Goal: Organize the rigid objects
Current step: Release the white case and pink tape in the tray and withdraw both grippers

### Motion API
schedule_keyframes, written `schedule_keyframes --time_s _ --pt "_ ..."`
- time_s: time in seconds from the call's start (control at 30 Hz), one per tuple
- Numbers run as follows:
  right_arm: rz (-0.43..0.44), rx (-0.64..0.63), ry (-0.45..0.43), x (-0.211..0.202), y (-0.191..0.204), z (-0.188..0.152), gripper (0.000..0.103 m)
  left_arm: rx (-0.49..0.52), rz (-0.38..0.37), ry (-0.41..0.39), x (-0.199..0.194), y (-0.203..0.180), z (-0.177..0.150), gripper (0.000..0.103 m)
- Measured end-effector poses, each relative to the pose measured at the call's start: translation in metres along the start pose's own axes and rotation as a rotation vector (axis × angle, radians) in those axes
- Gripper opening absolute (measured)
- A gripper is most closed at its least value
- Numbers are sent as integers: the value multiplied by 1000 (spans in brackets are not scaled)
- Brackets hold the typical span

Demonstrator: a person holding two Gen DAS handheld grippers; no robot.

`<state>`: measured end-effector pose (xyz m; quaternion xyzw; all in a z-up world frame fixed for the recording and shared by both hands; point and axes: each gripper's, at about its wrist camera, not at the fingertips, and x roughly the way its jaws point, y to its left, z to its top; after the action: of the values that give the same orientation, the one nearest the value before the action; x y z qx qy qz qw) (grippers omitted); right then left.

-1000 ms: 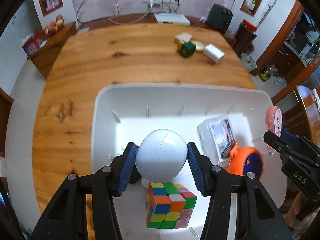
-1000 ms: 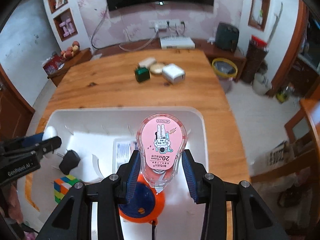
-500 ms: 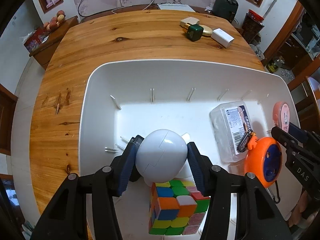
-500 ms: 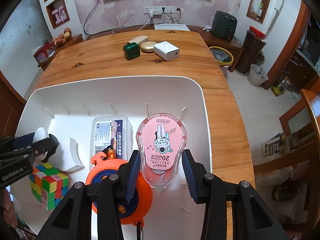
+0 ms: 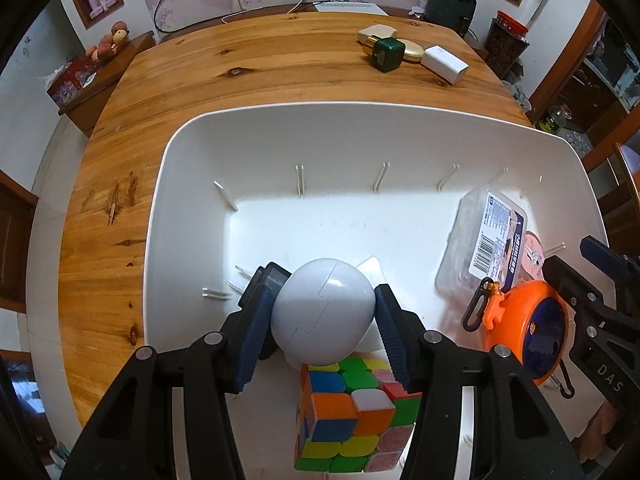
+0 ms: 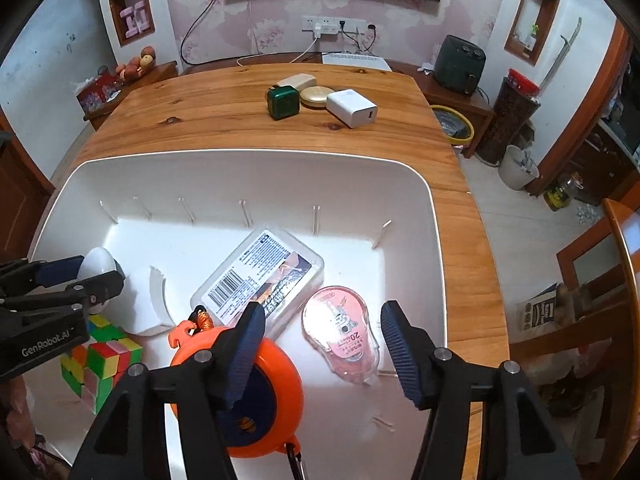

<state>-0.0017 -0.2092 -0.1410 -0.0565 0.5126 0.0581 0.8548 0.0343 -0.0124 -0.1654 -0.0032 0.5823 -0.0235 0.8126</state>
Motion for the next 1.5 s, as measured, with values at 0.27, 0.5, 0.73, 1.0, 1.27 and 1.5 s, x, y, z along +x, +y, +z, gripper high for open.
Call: schedule_keyframes --time_s 0.27,0.5,0.73,1.0,1.27,1.5 --pt "27 16 -16 -7 -2 -4 61 33 24 -76 -15 -9 0 85" --pt "49 13 -21 -12 1 -7 61 54 42 -100 -20 -13 -1 85" --pt "70 2 -27 -14 4 -9 61 55 45 -103 -21 -14 0 85" --pt "93 5 -34 -15 3 -7 61 76 43 -108 -22 -21 2 85" --pt "136 -17 -53 -27 -3 9 61 157 55 -145 -42 -33 28 85" --pt "111 -43 -114 -56 -26 58 61 218 11 -133 -69 -34 81 85"
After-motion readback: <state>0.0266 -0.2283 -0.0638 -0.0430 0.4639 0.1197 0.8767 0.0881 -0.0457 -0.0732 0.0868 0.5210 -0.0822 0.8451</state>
